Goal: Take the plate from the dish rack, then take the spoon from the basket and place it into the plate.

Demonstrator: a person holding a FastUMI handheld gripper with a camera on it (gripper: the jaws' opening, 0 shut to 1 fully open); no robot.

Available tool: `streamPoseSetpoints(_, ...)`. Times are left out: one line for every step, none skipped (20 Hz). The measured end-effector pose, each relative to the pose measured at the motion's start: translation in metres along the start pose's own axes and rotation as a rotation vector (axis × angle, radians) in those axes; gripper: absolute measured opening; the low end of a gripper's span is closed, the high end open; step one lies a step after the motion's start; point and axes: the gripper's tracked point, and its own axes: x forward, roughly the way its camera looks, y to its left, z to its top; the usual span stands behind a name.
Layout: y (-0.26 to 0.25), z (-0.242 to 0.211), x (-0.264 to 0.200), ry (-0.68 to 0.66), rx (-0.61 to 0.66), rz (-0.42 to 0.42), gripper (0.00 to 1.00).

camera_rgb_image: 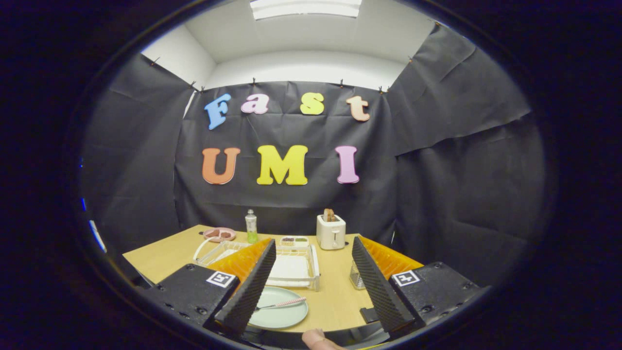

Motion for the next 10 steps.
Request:
streamPoseSetpoints(0.002,-0.001,0.0,0.001,-0.006,0.004,1.0)
streamPoseSetpoints(0.004,-0.002,0.0,0.004,-0.01,0.007,1.0)
streamPoseSetpoints(0.005,-0.004,0.001,0.008,-0.009,0.01,1.0)
streamPoseSetpoints(0.007,-0.006,0.0,0.016,-0.006,0.016,1.0)
streamPoseSetpoints(0.009,-0.009,0.0,0.026,-0.005,0.027,1.0)
streamPoseSetpoints(0.011,-0.012,0.0,0.035,-0.005,0.04,1.0)
streamPoseSetpoints(0.012,-0.013,0.001,0.039,-0.003,0.042,1.0)
streamPoseSetpoints(0.009,-0.013,0.002,0.041,-0.003,0.037,1.0)
streamPoseSetpoints(0.007,-0.014,0.003,0.043,-0.005,0.033,1.0)
streamPoseSetpoints(0.007,-0.015,0.003,0.045,-0.005,0.032,1.0)
